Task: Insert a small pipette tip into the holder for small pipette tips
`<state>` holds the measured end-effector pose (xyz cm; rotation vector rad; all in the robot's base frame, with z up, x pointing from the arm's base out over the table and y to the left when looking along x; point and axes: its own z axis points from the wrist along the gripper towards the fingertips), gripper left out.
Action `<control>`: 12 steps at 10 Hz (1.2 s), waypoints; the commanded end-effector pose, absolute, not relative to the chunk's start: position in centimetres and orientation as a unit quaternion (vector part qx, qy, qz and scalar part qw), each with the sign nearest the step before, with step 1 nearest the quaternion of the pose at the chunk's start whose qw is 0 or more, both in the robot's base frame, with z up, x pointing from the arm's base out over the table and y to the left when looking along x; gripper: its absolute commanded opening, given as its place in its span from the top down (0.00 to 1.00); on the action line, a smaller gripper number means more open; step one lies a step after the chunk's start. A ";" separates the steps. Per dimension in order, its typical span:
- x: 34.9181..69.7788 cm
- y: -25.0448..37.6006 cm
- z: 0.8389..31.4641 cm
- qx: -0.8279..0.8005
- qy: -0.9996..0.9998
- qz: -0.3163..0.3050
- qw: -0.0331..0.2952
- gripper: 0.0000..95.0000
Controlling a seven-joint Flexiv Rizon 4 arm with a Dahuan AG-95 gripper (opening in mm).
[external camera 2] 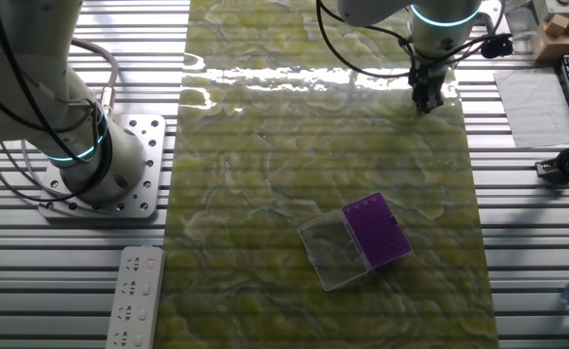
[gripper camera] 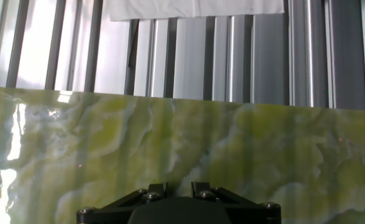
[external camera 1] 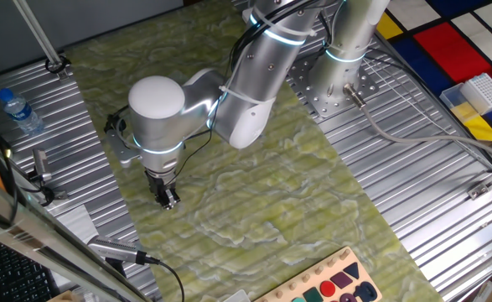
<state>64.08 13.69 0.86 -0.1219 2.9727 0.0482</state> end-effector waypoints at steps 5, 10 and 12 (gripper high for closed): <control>63.5 13.7 0.8 -0.052 0.995 0.016 0.082 0.80; 62.9 13.6 1.0 -0.055 0.995 0.017 0.081 0.80; 62.7 13.6 1.0 -0.055 0.995 0.017 0.081 0.80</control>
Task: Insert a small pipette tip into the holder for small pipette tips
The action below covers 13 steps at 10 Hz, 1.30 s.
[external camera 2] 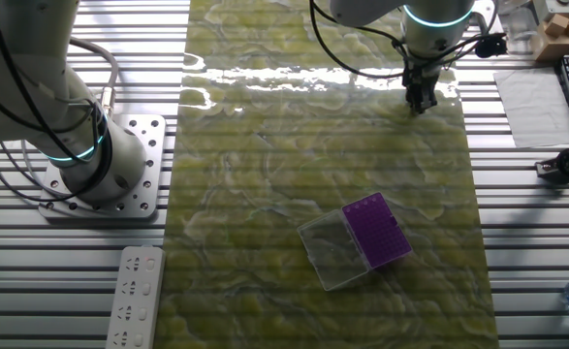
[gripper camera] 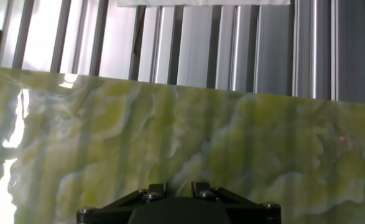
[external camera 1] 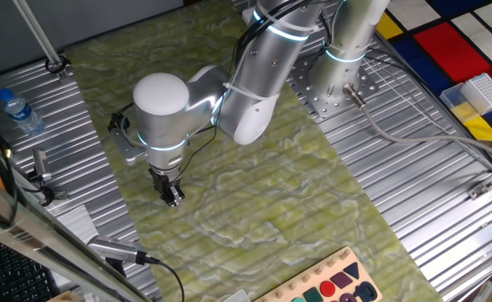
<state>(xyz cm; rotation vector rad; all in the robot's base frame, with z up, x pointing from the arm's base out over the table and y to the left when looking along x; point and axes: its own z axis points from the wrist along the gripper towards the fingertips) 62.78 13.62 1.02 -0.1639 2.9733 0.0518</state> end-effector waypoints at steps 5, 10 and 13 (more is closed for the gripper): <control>62.4 13.6 0.9 -0.065 0.995 0.017 0.078 0.80; 62.2 13.6 0.9 -0.095 0.993 0.009 0.074 0.80; 62.0 13.4 0.9 -0.128 0.989 0.003 0.069 0.80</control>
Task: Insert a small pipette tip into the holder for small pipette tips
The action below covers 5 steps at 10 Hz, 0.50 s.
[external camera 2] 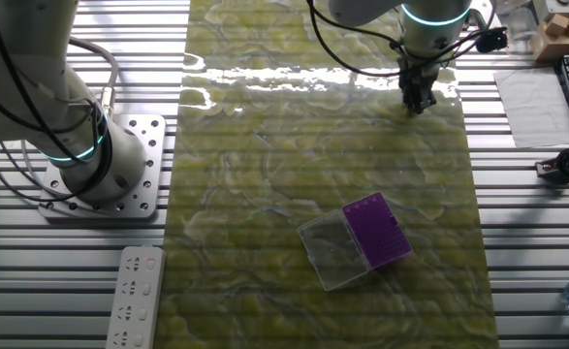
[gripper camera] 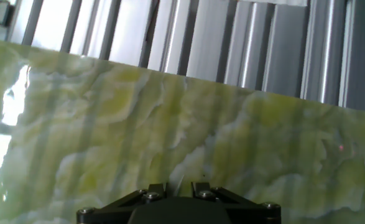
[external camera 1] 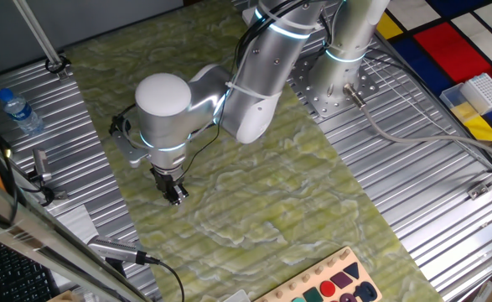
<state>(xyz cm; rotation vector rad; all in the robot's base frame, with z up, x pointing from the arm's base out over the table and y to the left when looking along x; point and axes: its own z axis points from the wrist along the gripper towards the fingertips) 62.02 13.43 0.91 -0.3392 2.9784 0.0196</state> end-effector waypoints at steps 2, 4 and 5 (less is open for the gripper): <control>62.0 13.4 0.9 -0.132 0.989 0.001 0.068 0.80; 62.0 13.4 1.0 -0.136 0.989 -0.001 0.065 0.80; 62.0 13.4 1.1 -0.130 0.990 0.001 0.063 0.80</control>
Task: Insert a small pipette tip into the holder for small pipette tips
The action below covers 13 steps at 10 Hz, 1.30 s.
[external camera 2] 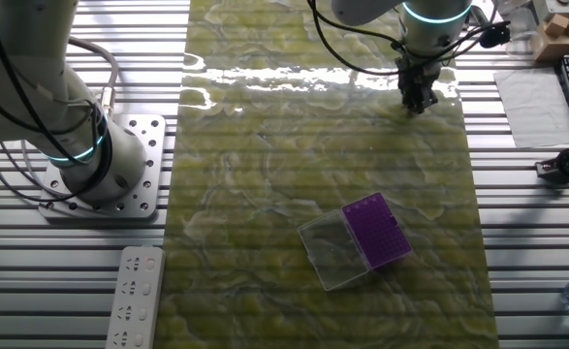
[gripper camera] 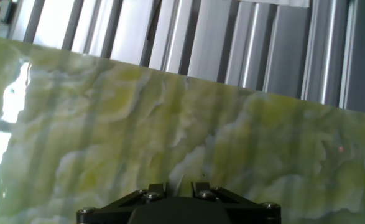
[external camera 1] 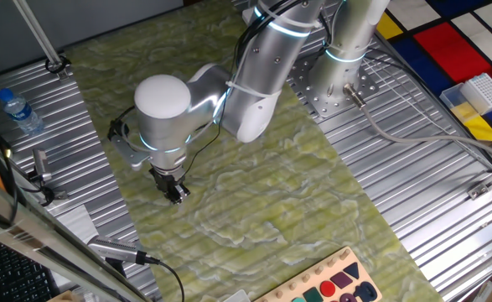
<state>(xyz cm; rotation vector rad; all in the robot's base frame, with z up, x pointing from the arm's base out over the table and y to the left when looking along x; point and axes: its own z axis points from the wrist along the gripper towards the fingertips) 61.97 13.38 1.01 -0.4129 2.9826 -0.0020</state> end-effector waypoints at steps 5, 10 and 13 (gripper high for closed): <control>61.6 13.4 2.7 -0.068 0.994 0.011 0.081 0.80; 60.0 13.5 2.3 -0.050 0.992 0.019 0.113 0.80; 60.0 13.5 2.3 -0.044 0.991 0.023 0.125 0.80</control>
